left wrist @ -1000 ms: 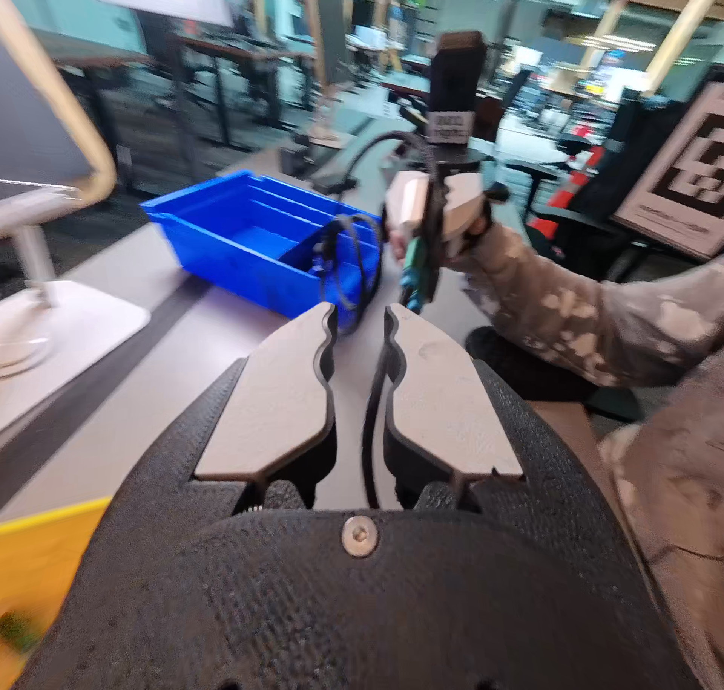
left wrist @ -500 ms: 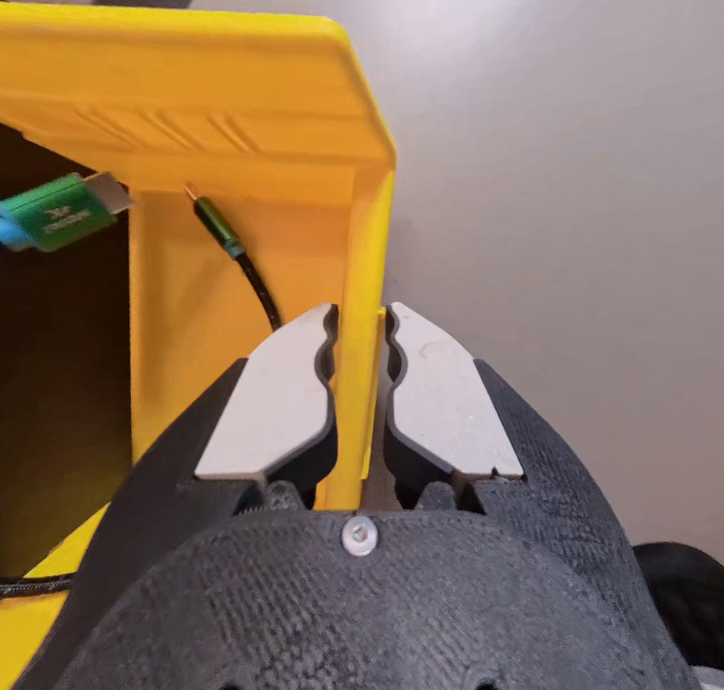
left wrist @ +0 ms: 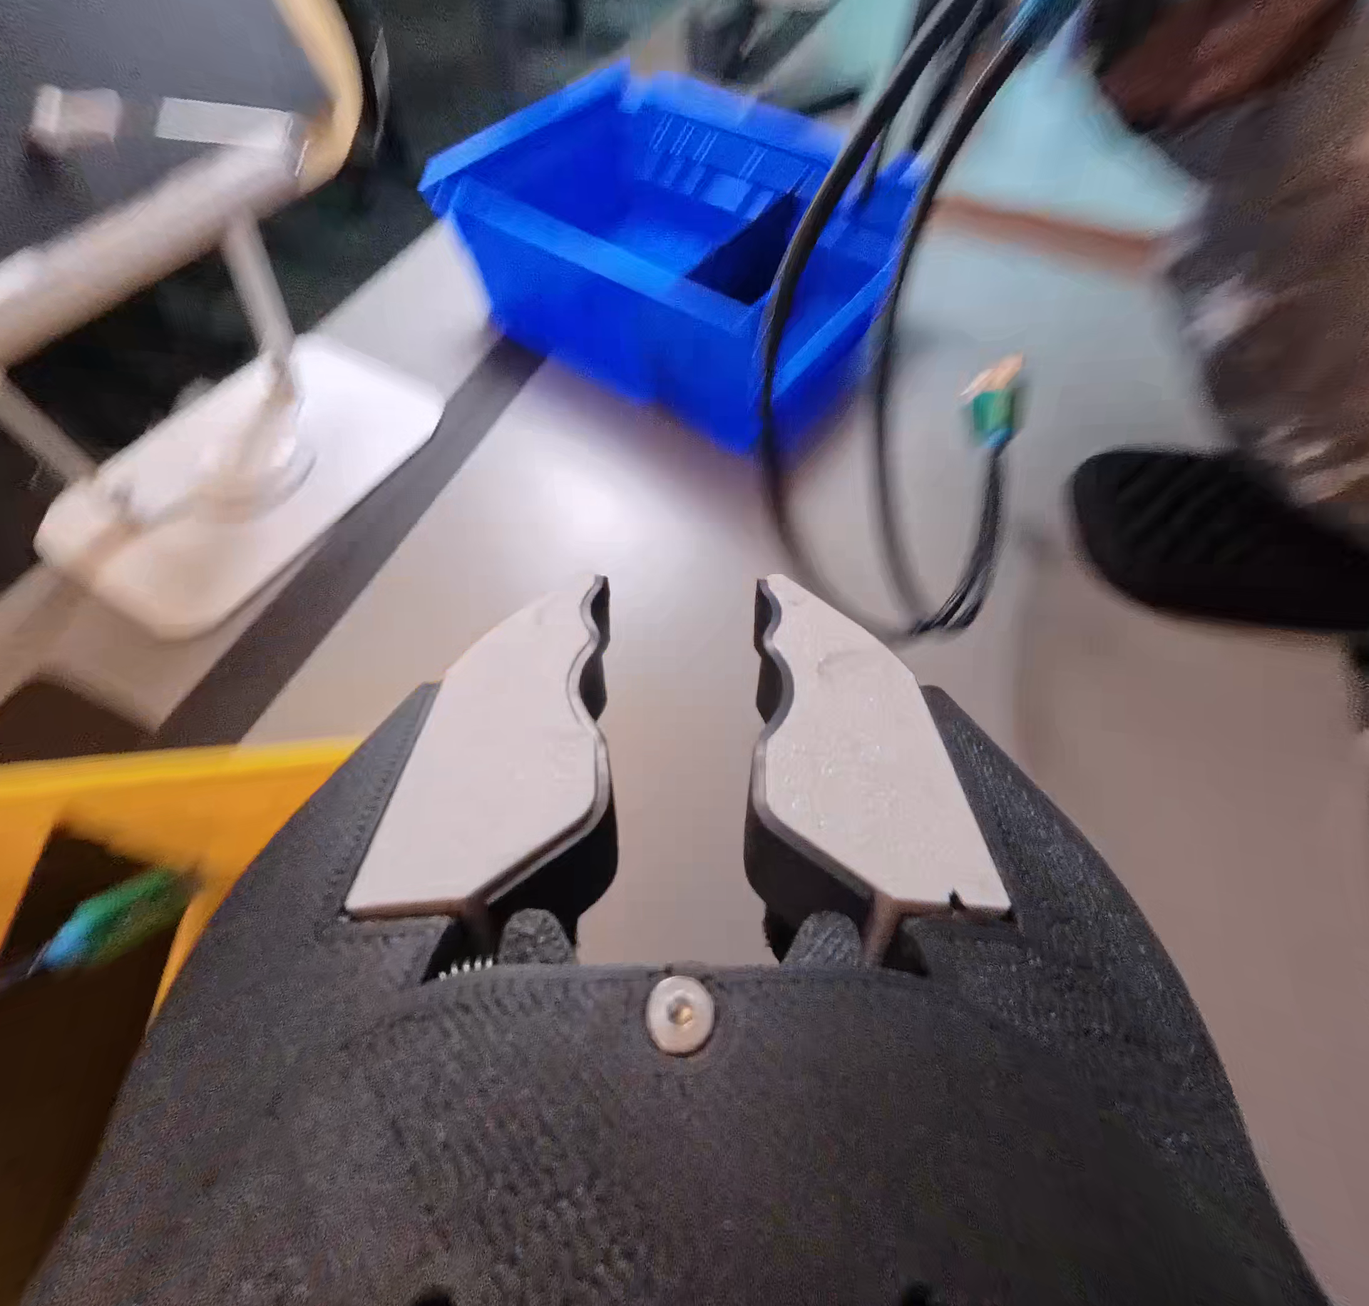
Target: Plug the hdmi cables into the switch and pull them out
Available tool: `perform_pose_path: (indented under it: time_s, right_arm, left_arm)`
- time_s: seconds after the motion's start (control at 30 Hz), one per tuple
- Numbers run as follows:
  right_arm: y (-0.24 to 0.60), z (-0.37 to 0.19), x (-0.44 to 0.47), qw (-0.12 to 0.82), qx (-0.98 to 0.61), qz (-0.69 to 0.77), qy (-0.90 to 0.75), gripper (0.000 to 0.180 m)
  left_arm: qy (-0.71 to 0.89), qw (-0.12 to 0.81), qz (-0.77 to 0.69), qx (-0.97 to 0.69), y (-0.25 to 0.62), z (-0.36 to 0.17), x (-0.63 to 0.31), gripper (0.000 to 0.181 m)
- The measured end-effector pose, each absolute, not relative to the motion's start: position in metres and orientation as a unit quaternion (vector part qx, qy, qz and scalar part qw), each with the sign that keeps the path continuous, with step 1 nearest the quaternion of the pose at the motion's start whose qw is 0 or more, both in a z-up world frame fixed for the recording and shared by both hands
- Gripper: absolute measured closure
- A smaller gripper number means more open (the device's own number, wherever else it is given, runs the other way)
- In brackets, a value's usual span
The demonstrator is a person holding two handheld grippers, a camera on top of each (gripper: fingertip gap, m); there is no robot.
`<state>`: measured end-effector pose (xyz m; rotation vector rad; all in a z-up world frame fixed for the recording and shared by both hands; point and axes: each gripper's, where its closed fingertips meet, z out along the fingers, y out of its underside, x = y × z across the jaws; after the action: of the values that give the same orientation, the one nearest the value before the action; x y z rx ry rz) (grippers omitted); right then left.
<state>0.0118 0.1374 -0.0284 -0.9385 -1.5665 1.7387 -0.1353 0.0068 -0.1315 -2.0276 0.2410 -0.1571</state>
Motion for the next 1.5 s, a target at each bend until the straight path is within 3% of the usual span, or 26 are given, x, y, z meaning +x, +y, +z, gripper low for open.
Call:
perform_pose_path:
  time_s: [0.03, 0.23, 0.33, 0.47, 0.63, 0.73, 0.93, 1.03, 1.2, 1.5]
  right_arm:
    - [0.123, -0.035, 0.009, 0.287, -0.342, 0.648, -0.617, 0.155]
    - [0.047, -0.072, -0.001, 0.210, -0.289, 0.583, -0.729, 0.156]
    - [0.029, -0.089, -0.003, 0.189, -0.289, 0.536, -0.770, 0.156]
    - [0.035, -0.093, -0.003, 0.173, -0.329, 0.469, -0.801, 0.149]
    - [0.034, -0.088, 0.005, 0.131, -0.360, 0.428, -0.818, 0.152]
    - [0.036, -0.086, 0.013, 0.114, -0.363, 0.410, -0.829, 0.145]
    - [0.031, -0.059, 0.013, 0.158, -0.345, 0.412, -0.828, 0.158]
    - [0.047, -0.031, 0.013, 0.177, -0.366, 0.386, -0.828, 0.158]
    - [0.113, 0.021, 0.005, 0.246, -0.423, 0.279, -0.827, 0.158]
    - [0.230, 0.108, -0.027, 0.422, -0.417, 0.095, -0.800, 0.158]
  left_arm:
    - [0.125, 0.552, -0.090, -0.819, 0.012, -0.114, -0.113, 0.141]
    - [0.268, 0.542, -0.155, -0.781, 0.028, -0.112, -0.012, 0.132]
    - [0.297, 0.534, -0.156, -0.776, 0.032, -0.122, 0.004, 0.156]
    - [0.291, 0.535, -0.209, -0.765, 0.029, -0.121, 0.002, 0.168]
    - [0.294, 0.550, -0.206, -0.754, 0.029, -0.113, 0.005, 0.168]
    - [0.297, 0.553, -0.192, -0.754, 0.024, -0.106, 0.003, 0.168]
    - [0.275, 0.592, -0.186, -0.734, 0.018, -0.082, 0.000, 0.164]
    - [0.236, 0.628, -0.180, -0.720, 0.014, -0.061, -0.014, 0.147]
    - [0.162, 0.647, -0.086, -0.740, 0.009, -0.056, -0.072, 0.144]
    - [0.135, 0.627, -0.068, -0.764, 0.011, -0.073, -0.097, 0.145]
